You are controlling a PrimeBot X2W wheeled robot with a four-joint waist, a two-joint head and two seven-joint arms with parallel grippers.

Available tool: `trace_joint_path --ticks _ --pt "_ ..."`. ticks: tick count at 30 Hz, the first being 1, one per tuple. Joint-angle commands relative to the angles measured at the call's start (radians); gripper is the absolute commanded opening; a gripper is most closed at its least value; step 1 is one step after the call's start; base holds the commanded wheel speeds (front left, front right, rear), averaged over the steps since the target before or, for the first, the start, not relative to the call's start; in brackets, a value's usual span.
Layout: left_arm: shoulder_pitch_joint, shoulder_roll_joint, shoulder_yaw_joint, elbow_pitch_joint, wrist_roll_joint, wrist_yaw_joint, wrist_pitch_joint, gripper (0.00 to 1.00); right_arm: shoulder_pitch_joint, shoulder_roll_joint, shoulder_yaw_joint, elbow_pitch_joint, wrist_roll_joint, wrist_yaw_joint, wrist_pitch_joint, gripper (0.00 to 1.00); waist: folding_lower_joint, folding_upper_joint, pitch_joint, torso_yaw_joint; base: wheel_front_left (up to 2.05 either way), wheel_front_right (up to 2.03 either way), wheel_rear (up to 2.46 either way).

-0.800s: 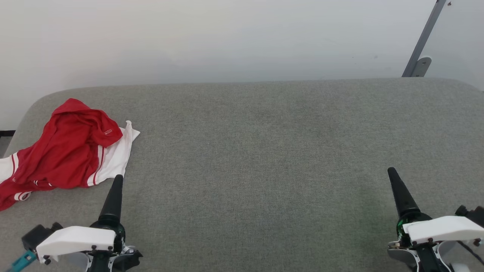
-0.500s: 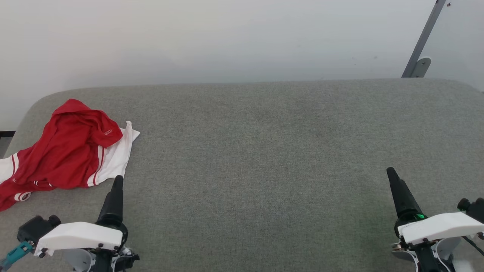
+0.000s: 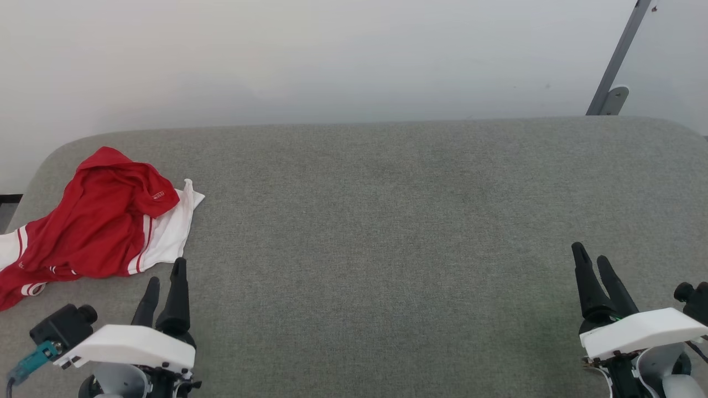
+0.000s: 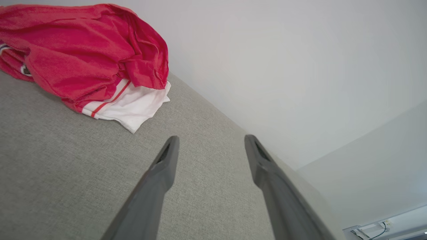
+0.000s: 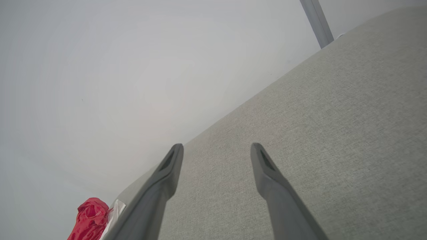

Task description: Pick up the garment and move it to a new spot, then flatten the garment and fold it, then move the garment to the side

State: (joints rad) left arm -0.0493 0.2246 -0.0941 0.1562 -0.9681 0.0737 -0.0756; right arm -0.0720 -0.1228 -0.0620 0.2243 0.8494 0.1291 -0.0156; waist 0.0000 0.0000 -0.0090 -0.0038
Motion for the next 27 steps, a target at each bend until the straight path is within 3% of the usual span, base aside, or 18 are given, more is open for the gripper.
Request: trace_joint_path --ticks 1,27 --pt "0.003 0.017 -0.003 -0.012 0.038 -0.004 -0.011 1.0 -0.013 -0.008 0.002 -0.019 -0.031 0.002 -0.013 1.0 0.0 0.0 0.0 0.0 0.0 0.0 0.0" --pt "0.052 0.01 0.016 -0.028 0.337 -0.079 -0.086 1.0 0.005 -0.043 0.023 -0.002 -0.295 0.002 -0.096 1.0 0.0 0.0 -0.006 -0.001 0.0 0.0 0.0"
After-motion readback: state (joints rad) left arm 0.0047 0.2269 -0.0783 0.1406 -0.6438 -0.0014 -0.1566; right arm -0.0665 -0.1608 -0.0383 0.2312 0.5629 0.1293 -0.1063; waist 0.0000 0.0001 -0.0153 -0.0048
